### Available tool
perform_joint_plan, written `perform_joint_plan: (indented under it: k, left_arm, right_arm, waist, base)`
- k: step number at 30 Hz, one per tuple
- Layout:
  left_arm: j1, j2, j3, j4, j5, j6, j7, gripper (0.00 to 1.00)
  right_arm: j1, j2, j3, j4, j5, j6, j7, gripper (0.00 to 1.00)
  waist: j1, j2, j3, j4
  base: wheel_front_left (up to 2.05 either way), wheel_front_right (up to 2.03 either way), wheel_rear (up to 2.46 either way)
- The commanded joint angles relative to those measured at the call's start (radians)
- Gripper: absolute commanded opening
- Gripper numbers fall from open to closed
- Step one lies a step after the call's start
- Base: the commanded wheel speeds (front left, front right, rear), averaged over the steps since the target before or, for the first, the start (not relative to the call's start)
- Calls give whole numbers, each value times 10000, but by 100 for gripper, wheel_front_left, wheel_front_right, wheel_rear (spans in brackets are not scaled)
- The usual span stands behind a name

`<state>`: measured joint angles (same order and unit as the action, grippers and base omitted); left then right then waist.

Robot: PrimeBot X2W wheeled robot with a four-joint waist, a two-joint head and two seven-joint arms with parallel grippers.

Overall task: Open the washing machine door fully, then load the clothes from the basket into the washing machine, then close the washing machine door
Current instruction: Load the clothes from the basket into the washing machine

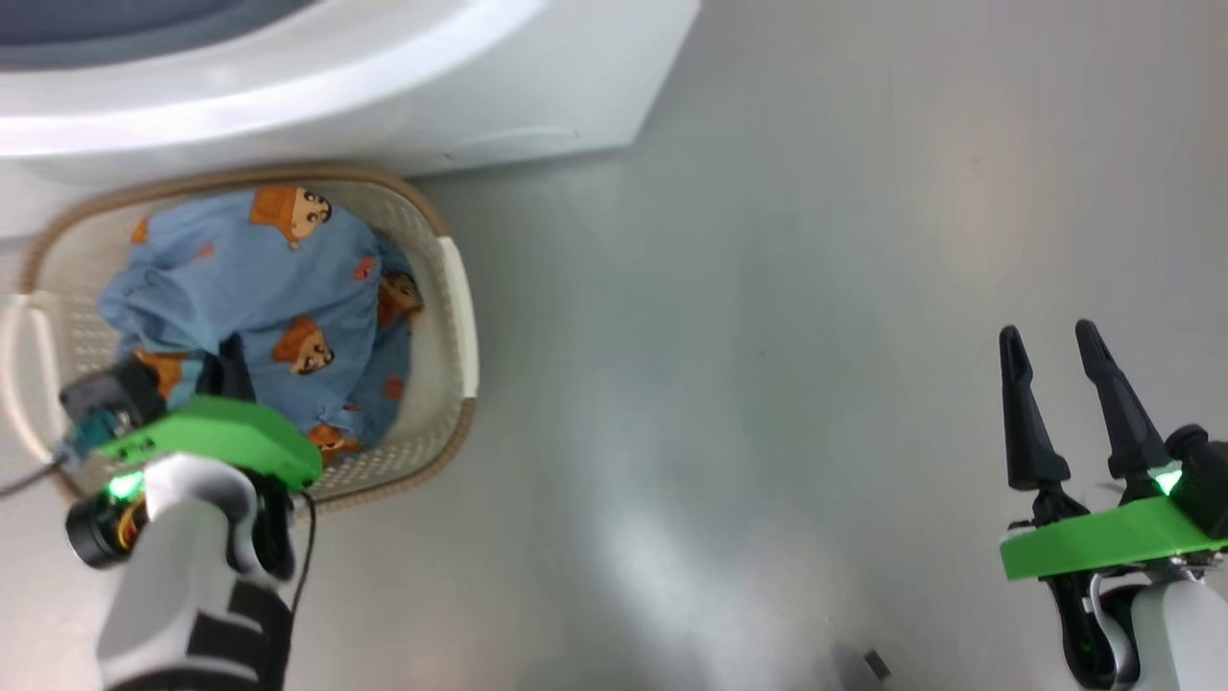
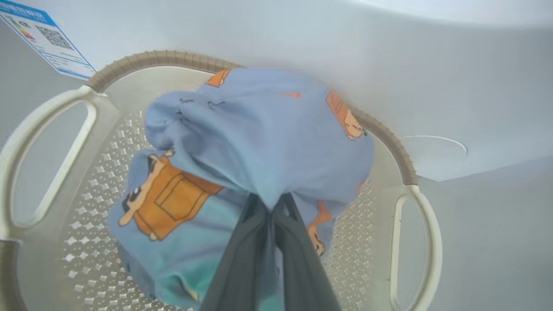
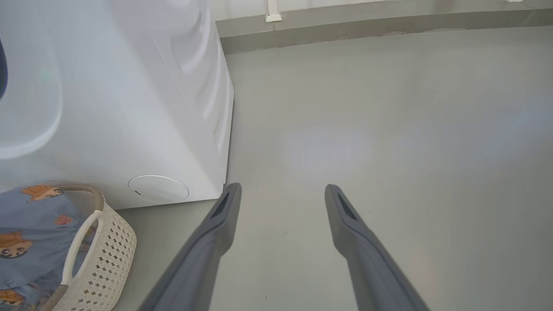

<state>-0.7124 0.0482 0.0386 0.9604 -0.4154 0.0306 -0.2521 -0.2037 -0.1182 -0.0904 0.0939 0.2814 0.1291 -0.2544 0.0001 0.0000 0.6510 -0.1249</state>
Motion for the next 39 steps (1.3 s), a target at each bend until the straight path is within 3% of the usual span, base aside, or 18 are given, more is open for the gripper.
perform_joint_plan:
  k: [1,8,16,29,39]
  left_arm:
    - [783,198,260,-669,186,38,-94,0]
    - [2707,31,245,-3243,282,-46,-96,0]
    - [5268,22,-523,-5919,-39,358,-96,0]
    - [7899,21,-759,-8361,364,328,-97,0]
    - [8632,21,-903,-9658,676,234,-97,0]
  right_arm:
    - [434,-175,140,-221,-219,16,-74,100]
    - [908,-250,181,-223,-683,16,-74,100]
    - [1887,85,67,-90,-1209,16,-74,100]
    - [3094,348,-160,-197,-1874,16,-74,100]
    - [3391,471,-149,-363,-2157,16,-74,100]
  waist:
    - [-1,0,-990,701]
    - [-1,0,-2337,1091]
    - [-1,0,-4484,1359]
    - [-1,0,-6296,1560]
    - [-1,0,-6775,1597]
  base:
    - [0,0,0]
    - [0,0,0]
    - [0,0,0]
    - [0,0,0]
    - [0,0,0]
